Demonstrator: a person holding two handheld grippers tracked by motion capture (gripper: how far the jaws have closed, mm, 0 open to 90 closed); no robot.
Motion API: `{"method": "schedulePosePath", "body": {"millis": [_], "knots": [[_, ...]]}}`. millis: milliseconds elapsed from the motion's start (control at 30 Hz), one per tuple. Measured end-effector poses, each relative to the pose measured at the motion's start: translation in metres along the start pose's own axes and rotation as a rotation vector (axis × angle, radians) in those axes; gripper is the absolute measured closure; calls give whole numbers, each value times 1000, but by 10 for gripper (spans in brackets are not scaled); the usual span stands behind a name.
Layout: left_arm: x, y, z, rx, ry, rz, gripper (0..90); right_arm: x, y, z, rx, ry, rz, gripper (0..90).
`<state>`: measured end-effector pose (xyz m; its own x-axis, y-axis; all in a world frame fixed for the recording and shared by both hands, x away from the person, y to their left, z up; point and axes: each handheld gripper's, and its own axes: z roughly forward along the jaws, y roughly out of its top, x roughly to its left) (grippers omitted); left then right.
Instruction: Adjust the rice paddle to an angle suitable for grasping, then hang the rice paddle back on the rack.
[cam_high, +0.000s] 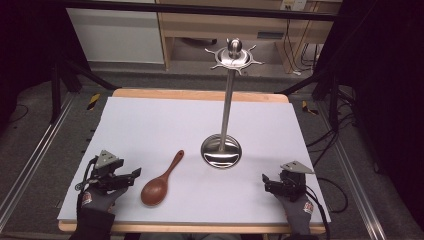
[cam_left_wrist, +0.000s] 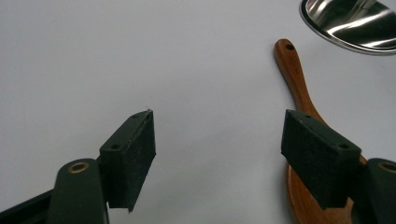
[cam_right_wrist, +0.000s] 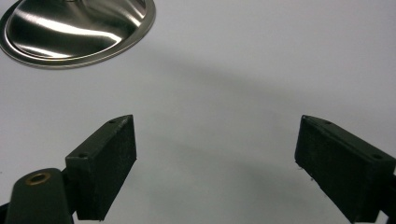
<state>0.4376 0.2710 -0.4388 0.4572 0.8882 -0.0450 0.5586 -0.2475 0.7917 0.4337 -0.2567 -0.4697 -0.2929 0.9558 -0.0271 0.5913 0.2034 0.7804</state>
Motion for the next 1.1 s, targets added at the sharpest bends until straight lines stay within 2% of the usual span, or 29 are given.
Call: {"method": "schedulePosePath", "body": {"millis": [233, 533, 800, 1100], "knots": [[-8, 6, 0, 15, -37, 21, 256, 0, 0, 0, 4, -5, 4, 125], [-16, 15, 2, 46, -75, 39, 257, 3, 1, -1, 9, -13, -19, 122], [-21, 20, 3, 57, -89, 56, 256, 2, 1, -1, 12, -17, -19, 122], [-24, 27, 3, 58, -105, 56, 256, 2, 1, -1, 12, -21, -19, 122]]}}
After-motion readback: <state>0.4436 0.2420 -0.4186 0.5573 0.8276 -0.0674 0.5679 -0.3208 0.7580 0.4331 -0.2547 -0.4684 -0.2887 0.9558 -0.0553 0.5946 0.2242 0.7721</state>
